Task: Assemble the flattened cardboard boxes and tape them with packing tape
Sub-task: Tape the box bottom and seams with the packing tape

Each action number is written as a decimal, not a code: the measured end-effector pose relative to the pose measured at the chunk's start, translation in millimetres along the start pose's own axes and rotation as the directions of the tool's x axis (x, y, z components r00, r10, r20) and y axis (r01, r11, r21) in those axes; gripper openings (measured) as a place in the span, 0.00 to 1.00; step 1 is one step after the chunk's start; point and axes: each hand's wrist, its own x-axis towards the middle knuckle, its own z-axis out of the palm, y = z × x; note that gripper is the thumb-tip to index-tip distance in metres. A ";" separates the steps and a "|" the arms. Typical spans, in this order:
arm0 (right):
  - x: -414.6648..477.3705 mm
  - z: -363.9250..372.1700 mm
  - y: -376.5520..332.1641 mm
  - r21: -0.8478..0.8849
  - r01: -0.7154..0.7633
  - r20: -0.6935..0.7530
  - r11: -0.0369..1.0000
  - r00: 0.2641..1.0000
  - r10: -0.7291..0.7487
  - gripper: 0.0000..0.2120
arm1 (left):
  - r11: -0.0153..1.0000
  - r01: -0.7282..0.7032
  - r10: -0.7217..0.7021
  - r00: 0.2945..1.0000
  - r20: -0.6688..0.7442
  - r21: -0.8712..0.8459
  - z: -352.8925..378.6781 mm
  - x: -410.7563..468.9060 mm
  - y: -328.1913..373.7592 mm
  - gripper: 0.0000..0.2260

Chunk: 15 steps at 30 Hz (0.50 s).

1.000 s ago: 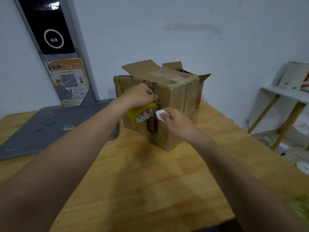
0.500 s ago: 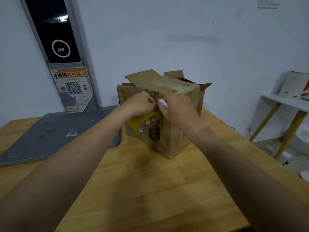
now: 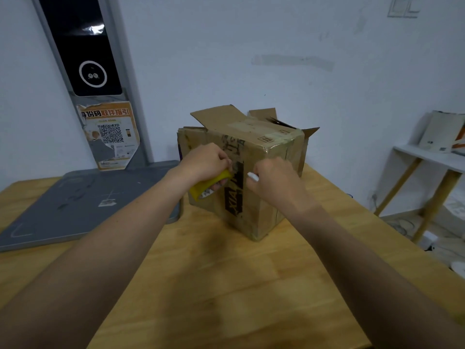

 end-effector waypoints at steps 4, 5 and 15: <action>-23.3 21.4 11.6 0.094 0.002 0.235 0.996 0.972 -0.024 0.15 | 0.986 0.067 -0.054 0.994 0.090 -0.155 6.2 -11.5 -6.7 0.13; -30.8 30.1 13.3 0.129 -0.011 0.313 0.992 0.949 -0.030 0.15 | 0.976 0.090 -0.069 0.992 0.109 -0.198 7.4 -16.7 -8.4 0.13; -72.2 111.6 15.9 0.085 0.048 0.501 0.995 0.861 -0.085 0.13 | 0.740 0.282 -0.189 0.959 0.213 -0.610 30.8 -95.9 -38.4 0.09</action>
